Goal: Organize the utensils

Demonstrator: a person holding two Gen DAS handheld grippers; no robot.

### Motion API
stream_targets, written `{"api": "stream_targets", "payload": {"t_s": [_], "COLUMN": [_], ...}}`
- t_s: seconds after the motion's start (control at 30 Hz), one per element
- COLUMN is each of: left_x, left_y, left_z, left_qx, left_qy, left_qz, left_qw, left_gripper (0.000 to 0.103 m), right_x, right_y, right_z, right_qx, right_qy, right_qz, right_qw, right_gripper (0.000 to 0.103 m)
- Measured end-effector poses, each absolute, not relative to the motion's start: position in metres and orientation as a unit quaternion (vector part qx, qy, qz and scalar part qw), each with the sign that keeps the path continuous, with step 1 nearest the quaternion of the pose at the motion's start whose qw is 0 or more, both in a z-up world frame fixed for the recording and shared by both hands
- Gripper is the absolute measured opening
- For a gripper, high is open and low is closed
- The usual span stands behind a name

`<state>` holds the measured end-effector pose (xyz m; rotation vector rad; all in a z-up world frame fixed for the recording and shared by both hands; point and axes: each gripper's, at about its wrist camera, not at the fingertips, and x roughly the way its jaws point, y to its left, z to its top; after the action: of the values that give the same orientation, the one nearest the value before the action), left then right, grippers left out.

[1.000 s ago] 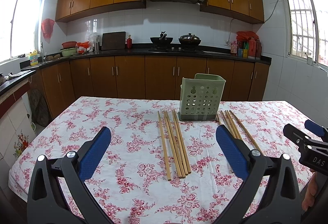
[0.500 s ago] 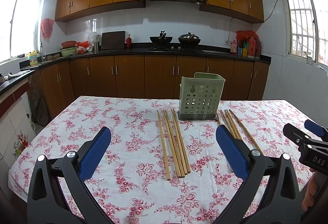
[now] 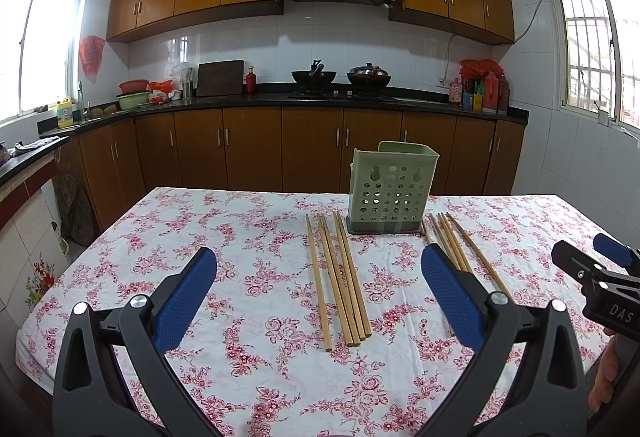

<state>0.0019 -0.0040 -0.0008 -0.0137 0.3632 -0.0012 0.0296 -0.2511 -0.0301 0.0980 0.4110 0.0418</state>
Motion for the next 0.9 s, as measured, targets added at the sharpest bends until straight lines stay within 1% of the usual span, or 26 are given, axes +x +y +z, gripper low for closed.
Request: {"api": "stream_targets", "payload": {"t_s": [0.47, 0.6, 0.67, 0.73, 0.9], "left_x": [0.001, 0.013, 0.021, 0.032, 0.062], "left_y": [-0.005, -0.004, 0.003, 0.014, 0.039], "left_z": [-0.001, -0.016, -0.021, -0.025, -0.05], "left_qx": [-0.008, -0.015, -0.023, -0.034, -0.069], "left_qy": [0.185, 0.205, 0.225, 0.26, 0.373], "left_qz": [0.001, 0.009, 0.016, 0.032, 0.055], "left_qw": [0.983, 0.979, 0.974, 0.964, 0.924], "left_gripper": [0.101, 0.101, 0.101, 0.101, 0.101], "right_x": [0.031, 0.038, 0.046, 0.057, 0.09], "right_y": [-0.252, -0.258, -0.263, -0.268, -0.287], "right_z": [-0.033, -0.042, -0.042, -0.05, -0.063], "right_qx": [0.05, 0.058, 0.066, 0.071, 0.085], "right_qy": [0.208, 0.222, 0.236, 0.256, 0.307], "right_qz": [0.021, 0.015, 0.004, -0.012, -0.039], "right_qw": [0.977, 0.973, 0.969, 0.964, 0.947], "right_gripper": [0.099, 0.099, 0.099, 0.099, 0.099]}}
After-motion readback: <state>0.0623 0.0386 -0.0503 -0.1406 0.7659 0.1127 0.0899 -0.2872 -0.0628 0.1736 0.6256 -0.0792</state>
